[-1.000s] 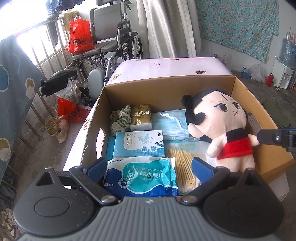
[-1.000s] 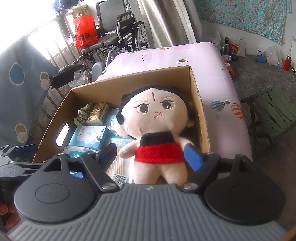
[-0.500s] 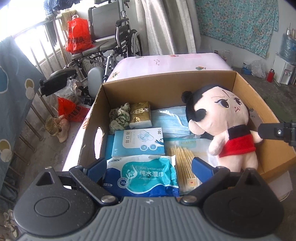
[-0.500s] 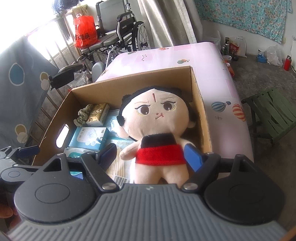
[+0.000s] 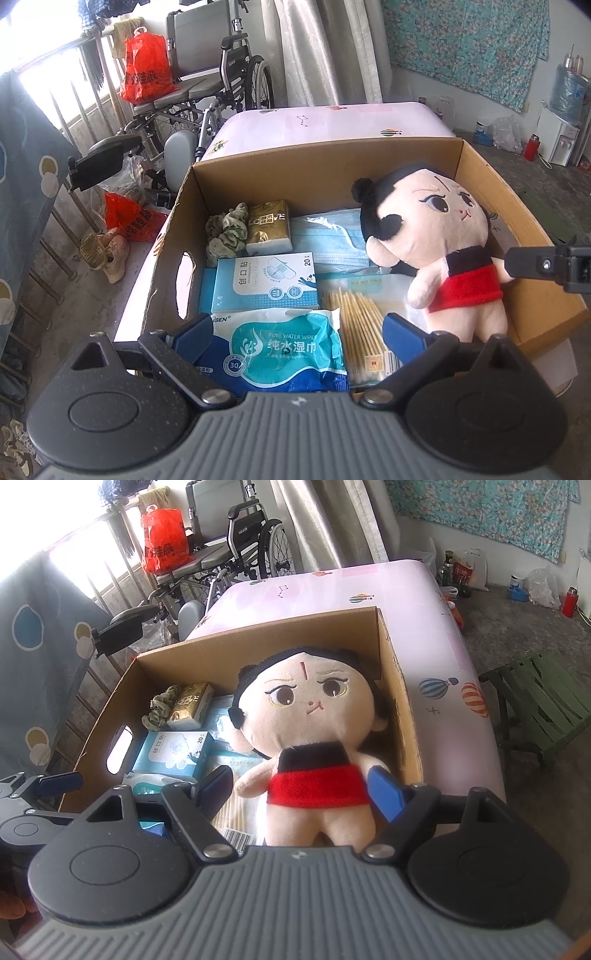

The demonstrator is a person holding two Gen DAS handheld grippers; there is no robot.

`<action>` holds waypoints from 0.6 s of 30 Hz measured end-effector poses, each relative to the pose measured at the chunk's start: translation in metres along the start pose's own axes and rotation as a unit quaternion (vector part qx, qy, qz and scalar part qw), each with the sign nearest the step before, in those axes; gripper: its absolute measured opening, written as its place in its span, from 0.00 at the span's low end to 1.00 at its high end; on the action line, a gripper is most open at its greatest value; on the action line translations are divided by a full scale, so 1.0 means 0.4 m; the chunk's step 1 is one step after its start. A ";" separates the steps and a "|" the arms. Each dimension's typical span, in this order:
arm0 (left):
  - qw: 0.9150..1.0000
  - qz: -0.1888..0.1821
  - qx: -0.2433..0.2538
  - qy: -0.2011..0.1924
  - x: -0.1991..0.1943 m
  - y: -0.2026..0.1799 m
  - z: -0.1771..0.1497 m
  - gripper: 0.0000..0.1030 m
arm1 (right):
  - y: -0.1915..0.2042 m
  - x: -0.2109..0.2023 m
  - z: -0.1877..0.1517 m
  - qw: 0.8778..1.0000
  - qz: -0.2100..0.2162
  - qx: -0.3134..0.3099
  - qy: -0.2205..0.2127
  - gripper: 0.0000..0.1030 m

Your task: Organize soft objects

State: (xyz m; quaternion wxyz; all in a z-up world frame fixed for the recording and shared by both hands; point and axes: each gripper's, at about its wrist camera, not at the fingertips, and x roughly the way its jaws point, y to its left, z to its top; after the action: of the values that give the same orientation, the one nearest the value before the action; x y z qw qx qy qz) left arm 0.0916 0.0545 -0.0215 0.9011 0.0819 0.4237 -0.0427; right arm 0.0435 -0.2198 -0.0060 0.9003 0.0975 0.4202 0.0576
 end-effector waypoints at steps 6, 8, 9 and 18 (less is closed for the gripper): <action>1.000 0.001 0.001 0.000 0.001 -0.004 0.004 0.96 | -0.009 0.004 -0.001 1.000 -0.001 0.002 -0.003 0.78; 1.000 0.002 0.000 0.001 0.001 -0.005 0.003 0.96 | -0.014 0.006 -0.002 1.000 -0.001 0.004 -0.002 0.78; 1.000 0.002 0.000 0.002 0.002 -0.006 0.004 0.96 | -0.015 0.007 -0.003 1.000 0.000 0.004 -0.002 0.78; 1.000 0.003 -0.004 -0.003 -0.001 -0.004 0.000 0.96 | -0.007 0.005 -0.003 1.000 0.004 0.002 -0.001 0.78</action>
State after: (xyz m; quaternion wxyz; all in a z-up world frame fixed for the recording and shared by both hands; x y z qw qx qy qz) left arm 0.0912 0.0527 -0.0215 0.9027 0.0795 0.4211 -0.0380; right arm 0.0440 -0.2219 -0.0087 0.9003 0.1012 0.4190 0.0601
